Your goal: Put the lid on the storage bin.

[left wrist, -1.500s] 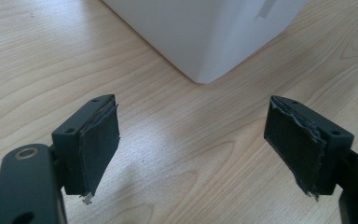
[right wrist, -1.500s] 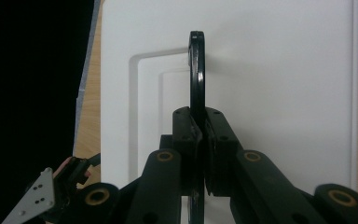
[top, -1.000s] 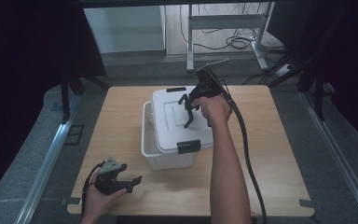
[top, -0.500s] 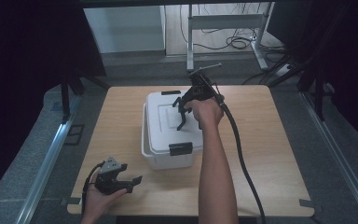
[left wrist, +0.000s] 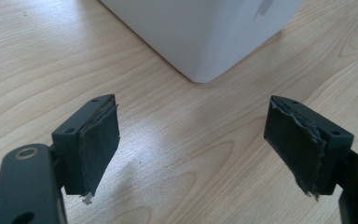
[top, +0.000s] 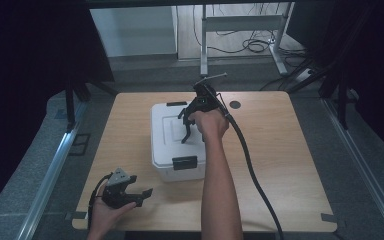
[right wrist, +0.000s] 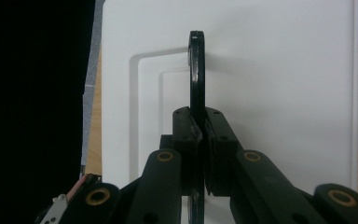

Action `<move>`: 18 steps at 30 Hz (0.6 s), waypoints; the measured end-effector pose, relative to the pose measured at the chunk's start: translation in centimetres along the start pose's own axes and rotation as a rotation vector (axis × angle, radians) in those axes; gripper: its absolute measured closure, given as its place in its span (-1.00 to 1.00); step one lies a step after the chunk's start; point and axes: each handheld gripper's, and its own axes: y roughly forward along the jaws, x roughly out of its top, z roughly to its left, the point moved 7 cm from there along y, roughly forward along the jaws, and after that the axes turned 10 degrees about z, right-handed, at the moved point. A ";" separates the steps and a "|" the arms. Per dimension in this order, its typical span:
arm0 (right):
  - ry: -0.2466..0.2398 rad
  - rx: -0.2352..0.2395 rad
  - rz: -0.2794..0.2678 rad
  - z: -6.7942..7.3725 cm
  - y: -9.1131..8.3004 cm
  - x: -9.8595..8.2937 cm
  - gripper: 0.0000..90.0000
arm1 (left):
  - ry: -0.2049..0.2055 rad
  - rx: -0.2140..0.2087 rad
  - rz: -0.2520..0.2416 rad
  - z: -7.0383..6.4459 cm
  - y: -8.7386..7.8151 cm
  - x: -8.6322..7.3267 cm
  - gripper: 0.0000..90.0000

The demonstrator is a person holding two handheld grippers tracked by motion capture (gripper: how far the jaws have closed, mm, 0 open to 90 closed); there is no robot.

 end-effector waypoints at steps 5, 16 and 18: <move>0.002 0.002 -0.003 0.0 0.4 0.1 0.90 | 0.002 0.000 0.002 0.0 0.1 0.0 -0.59; 0.031 0.031 -0.011 -0.9 1.4 0.4 0.90 | -0.001 -0.002 0.004 0.1 0.2 -0.1 -0.59; 0.034 0.046 -0.014 -1.1 1.6 0.5 0.89 | 0.001 -0.001 0.005 0.1 0.2 -0.1 -0.59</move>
